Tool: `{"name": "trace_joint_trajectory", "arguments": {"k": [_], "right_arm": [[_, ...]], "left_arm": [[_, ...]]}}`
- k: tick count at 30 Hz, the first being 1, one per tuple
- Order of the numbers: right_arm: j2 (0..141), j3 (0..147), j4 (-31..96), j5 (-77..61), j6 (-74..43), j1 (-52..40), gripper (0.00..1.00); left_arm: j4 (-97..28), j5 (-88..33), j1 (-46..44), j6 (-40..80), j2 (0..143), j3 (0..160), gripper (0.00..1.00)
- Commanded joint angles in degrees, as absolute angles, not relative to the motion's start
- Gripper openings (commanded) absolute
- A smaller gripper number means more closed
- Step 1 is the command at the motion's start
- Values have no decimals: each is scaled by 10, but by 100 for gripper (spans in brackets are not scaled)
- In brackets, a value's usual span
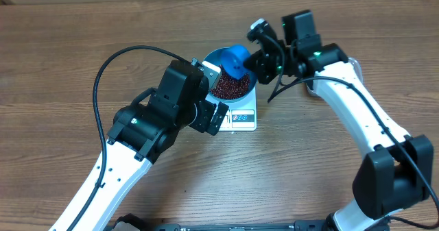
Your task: Scoop item into bowl and weigh 150g on scale
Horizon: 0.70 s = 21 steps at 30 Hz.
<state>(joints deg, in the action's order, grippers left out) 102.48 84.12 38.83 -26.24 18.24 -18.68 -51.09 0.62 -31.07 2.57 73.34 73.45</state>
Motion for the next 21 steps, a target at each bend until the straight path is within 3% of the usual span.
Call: {"name": "trace_joint_trajectory", "arguments": {"k": [1, 21], "right_arm": [[1036, 858, 392, -222, 184, -204, 4], [1052, 855, 462, -223, 184, -218, 4]], "left_arm": [[-510, 2, -308, 19, 728, 744, 100], [-510, 2, -308, 19, 728, 744, 99]]}}
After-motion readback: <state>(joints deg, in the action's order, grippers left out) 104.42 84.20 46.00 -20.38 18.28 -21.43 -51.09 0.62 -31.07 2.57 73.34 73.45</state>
